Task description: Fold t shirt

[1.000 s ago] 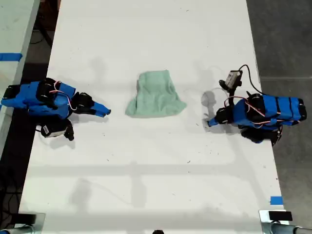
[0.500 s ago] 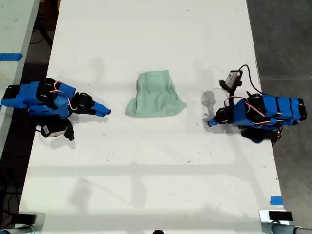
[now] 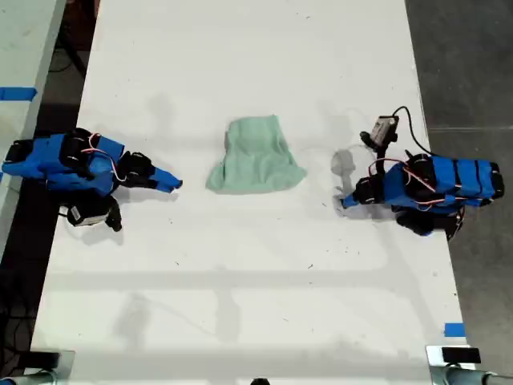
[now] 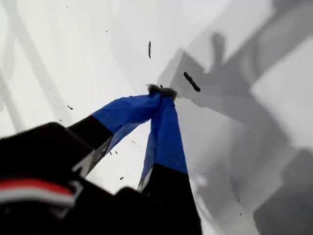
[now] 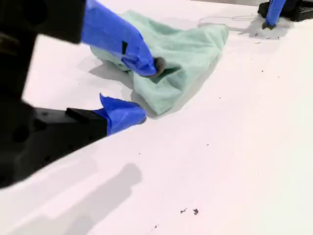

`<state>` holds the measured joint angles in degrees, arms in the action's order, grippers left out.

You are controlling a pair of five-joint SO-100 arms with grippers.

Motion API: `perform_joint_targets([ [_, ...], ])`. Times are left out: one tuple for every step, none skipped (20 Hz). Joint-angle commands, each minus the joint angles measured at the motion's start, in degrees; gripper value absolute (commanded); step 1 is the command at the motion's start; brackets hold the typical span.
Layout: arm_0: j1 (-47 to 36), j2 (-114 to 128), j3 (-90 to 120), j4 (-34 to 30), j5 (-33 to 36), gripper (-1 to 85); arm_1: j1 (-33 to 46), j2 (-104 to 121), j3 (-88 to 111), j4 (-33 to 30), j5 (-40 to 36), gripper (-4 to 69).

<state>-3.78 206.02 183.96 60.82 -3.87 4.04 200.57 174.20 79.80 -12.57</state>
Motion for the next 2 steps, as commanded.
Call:
perform_joint_targets([
  [-1.32,0.35,0.09,0.18,0.35,11.5,-0.53,0.62,2.02,0.18,-1.14,-1.9],
  [-1.32,0.35,0.09,0.18,0.35,11.5,-0.53,0.62,2.02,0.18,-1.14,-1.9],
])
